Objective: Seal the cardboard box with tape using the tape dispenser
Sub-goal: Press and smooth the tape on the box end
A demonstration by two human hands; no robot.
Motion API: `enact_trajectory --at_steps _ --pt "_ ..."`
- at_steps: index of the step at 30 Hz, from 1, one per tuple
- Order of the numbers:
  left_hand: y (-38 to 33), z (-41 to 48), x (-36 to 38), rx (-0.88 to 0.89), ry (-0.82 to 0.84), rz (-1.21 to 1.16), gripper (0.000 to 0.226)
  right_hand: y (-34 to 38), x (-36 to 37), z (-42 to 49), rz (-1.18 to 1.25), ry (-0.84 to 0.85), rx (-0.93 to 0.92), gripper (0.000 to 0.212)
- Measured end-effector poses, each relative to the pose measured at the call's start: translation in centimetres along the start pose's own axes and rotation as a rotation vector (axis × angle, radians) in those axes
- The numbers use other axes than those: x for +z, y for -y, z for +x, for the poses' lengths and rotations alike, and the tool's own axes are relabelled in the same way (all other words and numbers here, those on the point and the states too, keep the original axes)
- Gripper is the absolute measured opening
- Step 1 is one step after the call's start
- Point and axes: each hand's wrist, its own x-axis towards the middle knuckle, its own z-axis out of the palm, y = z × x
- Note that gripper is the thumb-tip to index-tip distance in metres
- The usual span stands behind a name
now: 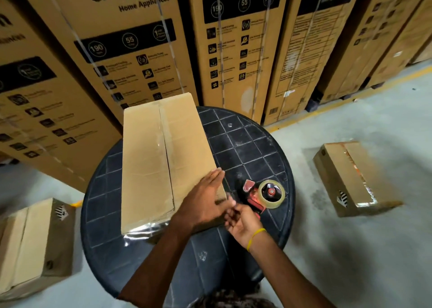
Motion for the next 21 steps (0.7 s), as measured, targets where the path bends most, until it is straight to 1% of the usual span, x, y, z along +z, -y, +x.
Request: enact_trajectory --at_steps 1,2,4,6,10,13,14,16,17,18,19,20,21 --pt "0.0 -1.0 -0.1 0.031 -0.084 0.045 0.086 -0.1 0.2 0.0 -0.011 -0.002 -0.006 0.018" --pt "0.2 -2.0 0.1 0.065 -0.140 0.115 0.080 -0.2 0.3 0.1 -0.020 0.003 -0.012 0.015" --pt "0.4 -3.5 0.8 0.111 -0.179 0.214 0.070 -0.4 0.4 0.4 -0.040 -0.002 -0.011 0.012" --pt "0.6 -4.3 1.5 0.098 -0.184 0.203 0.067 -0.4 0.5 0.3 -0.059 -0.029 0.020 0.016" --pt "0.5 -4.6 2.6 0.072 -0.275 0.144 0.063 0.1 0.8 0.1 -0.093 -0.082 0.095 0.026" --pt "0.2 -4.6 2.6 0.077 -0.319 0.119 0.056 0.1 0.3 0.9 -0.223 -0.161 0.069 0.034" --pt "0.3 -4.7 2.6 0.083 -0.323 0.112 0.055 -0.2 -0.2 1.1 -0.281 -0.202 0.013 0.032" --pt "0.4 -4.9 2.5 0.086 -0.318 0.100 0.055 -1.0 -0.9 1.6 -0.353 -0.329 -0.170 0.025" --pt "0.5 -4.9 2.6 0.078 -0.315 0.089 0.057 -1.3 -1.1 1.7 -0.346 -0.404 -0.315 0.020" --pt "0.6 -4.9 2.7 0.064 -0.306 0.078 0.059 -1.6 -1.4 1.6 -0.334 -0.439 -0.478 0.015" --pt "0.8 -4.9 2.9 0.048 -0.290 0.065 0.060 -1.8 -1.3 1.3 -0.326 -0.406 -0.622 0.010" --pt "0.8 -4.8 3.1 0.033 -0.276 0.052 0.059 -1.8 -0.9 0.8 -0.333 -0.307 -0.725 0.017" --pt "0.9 -4.8 3.3 0.017 -0.272 0.038 0.055 -1.9 -0.5 0.3 -0.355 -0.161 -0.765 0.032"
